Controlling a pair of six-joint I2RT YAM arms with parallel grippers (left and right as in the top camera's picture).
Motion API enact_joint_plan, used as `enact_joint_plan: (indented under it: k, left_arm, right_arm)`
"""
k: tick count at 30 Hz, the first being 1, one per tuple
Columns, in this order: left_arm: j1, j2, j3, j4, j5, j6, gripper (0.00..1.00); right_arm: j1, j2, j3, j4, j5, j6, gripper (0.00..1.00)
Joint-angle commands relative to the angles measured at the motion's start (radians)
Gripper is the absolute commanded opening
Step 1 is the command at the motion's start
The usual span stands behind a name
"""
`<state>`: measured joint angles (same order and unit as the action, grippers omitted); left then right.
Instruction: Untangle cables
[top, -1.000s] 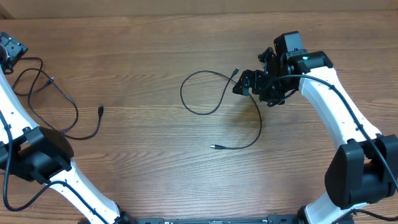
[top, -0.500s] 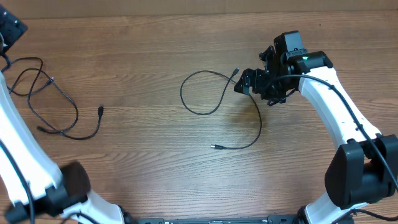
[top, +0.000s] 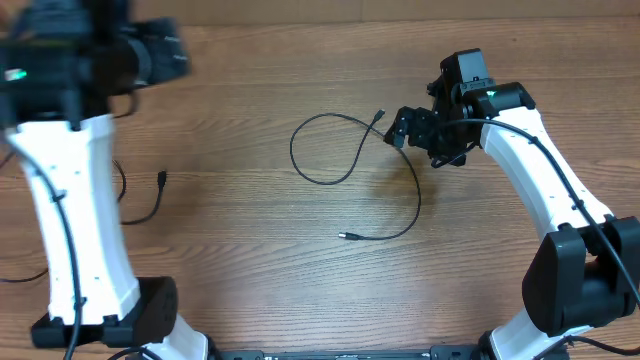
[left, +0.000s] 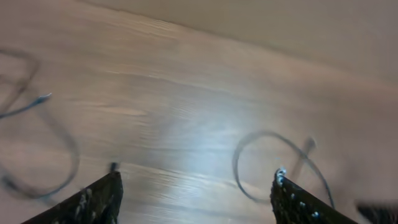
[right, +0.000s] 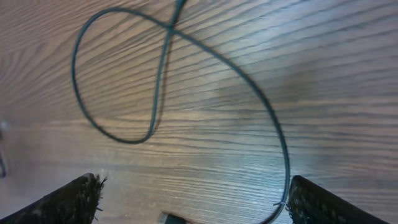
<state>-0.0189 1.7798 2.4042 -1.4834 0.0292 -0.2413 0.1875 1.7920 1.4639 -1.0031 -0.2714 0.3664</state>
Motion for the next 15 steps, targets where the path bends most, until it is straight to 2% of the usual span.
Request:
enact_joint_plan:
  k: [1,4,7,15]
  left_arm:
    - [-0.117,-0.001,-0.084,0.045,0.095,0.212,0.79]
    - [-0.205,-0.001,-0.195,0.099,0.171,0.322,0.80]
    - [-0.280,-0.001,-0.321,0.173,0.222,0.373,0.81]
    - [-0.434,-0.001,-0.660,0.458,0.237,0.386,0.82]
  right_arm:
    - [-0.007,-0.002,-0.006,0.003,0.055,0.058,0.95]
    - [-0.036,-0.002,-0.006,-0.005,0.079,0.102,0.95]
    - [-0.084,-0.002,-0.006,-0.026,0.080,0.109,0.95]
    - [-0.224,-0.002,-0.006,-0.138,0.080,0.073,0.95]
